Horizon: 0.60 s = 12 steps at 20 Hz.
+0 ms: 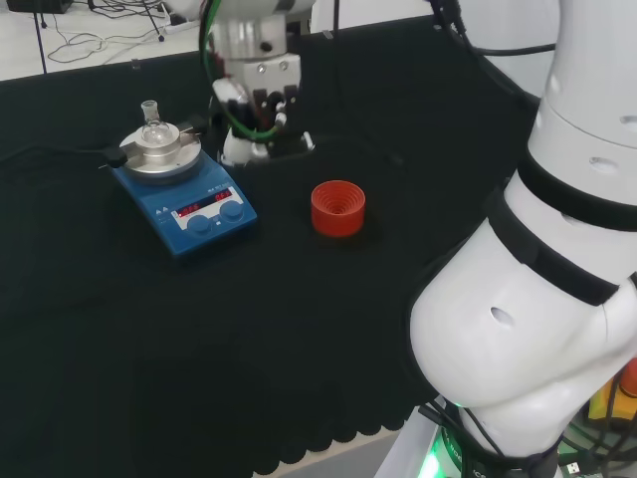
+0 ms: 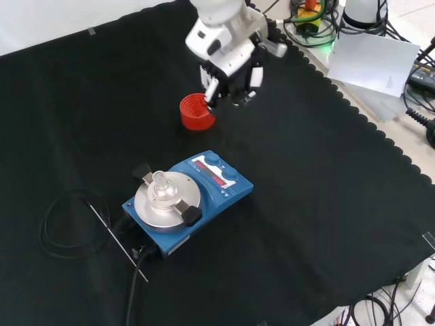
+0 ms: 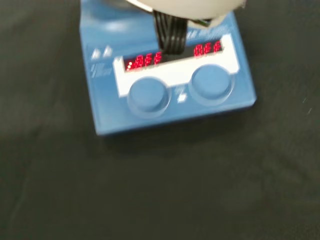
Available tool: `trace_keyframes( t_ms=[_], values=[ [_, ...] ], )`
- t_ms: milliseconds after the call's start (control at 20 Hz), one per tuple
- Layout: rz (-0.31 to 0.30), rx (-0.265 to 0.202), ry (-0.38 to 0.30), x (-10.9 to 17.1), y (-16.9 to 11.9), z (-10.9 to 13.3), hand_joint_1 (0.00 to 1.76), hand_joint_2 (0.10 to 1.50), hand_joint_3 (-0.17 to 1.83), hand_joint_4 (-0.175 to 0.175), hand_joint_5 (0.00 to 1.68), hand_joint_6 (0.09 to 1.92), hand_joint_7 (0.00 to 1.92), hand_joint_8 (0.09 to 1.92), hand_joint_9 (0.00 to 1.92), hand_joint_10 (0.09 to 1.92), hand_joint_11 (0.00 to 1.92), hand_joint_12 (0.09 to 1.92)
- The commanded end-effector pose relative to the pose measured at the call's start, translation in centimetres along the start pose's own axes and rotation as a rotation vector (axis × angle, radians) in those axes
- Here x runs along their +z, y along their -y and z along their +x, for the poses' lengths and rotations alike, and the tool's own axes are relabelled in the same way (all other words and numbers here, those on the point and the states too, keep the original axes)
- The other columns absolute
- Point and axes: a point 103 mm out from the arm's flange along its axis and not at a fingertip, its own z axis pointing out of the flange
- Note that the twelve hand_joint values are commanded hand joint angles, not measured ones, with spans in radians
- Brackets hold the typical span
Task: Turn on the heater.
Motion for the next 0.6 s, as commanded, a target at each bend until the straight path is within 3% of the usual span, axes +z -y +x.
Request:
trace_keyframes(
  t_ms=[50, 600],
  values=[
    [0.194, -0.005, 0.105, 3.9, -0.2, 2.2, 1.41, 0.73, 0.97, -0.102, 0.41, 0.94, 1.46, 1.84, 1.49, 1.64, 1.02, 1.37],
    [0.298, -0.026, 0.136, 5.6, -1.2, 2.9, 1.46, 0.67, 1.12, -0.057, 0.25, 0.78, 1.5, 1.91, 1.52, 1.73, 1.02, 1.48]
  ],
)
